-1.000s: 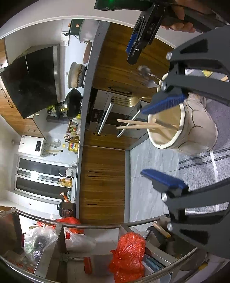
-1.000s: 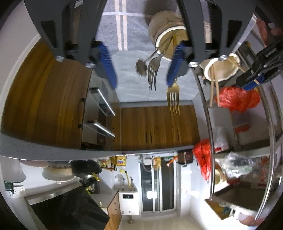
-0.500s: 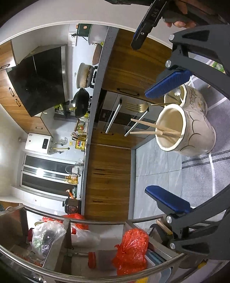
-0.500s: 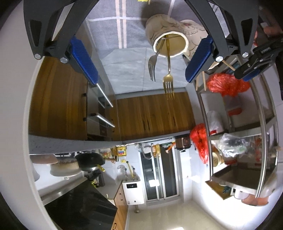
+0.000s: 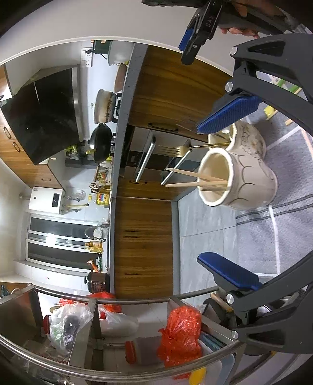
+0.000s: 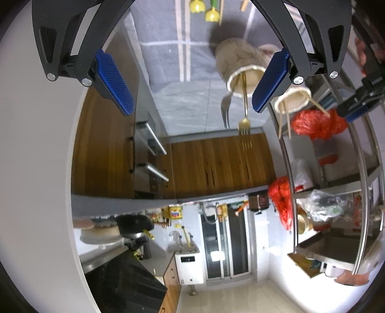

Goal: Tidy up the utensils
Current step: 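Move both tools back down to the remaining chopstick and green spoons, then close left tool on a wooden chopstick while right tool grasps a green spoon, then lift the chopstick with left tool while right tool carries the spoon above the smaller cup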

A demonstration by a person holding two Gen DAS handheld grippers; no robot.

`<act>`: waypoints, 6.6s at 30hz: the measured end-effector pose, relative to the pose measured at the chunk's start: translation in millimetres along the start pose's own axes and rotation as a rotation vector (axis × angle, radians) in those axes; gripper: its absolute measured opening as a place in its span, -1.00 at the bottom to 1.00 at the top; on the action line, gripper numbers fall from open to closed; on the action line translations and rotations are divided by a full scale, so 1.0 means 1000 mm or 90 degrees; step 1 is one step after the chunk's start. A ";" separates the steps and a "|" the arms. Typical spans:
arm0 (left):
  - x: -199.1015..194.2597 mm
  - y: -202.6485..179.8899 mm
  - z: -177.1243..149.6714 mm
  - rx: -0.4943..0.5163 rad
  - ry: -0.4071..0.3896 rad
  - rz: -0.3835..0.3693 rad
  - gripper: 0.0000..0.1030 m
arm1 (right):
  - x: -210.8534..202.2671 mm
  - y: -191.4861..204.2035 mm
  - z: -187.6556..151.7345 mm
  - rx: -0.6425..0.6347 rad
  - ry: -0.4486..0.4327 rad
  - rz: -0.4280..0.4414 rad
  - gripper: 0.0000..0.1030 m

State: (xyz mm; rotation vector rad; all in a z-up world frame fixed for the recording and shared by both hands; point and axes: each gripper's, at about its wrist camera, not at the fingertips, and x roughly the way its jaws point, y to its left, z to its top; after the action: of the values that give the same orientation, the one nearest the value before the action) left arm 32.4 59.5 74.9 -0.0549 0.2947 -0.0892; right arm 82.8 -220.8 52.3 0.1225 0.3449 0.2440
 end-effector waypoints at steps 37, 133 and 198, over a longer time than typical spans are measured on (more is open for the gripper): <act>0.014 -0.110 -0.137 0.068 0.322 -0.091 0.72 | -0.003 -0.023 -0.093 -0.079 0.207 -0.045 0.90; 0.023 0.033 0.044 -0.008 -0.101 -0.186 -0.89 | 0.055 0.046 0.014 0.015 0.034 0.197 -0.81; 0.084 0.044 0.007 0.000 -0.021 -0.235 -0.89 | 0.113 0.064 -0.020 -0.029 0.079 0.192 -0.80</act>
State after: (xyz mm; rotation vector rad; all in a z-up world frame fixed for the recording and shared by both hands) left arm 118.0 95.2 55.0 -0.1097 0.2491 -0.4547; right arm 165.4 -128.3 8.2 0.1148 0.4439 0.5588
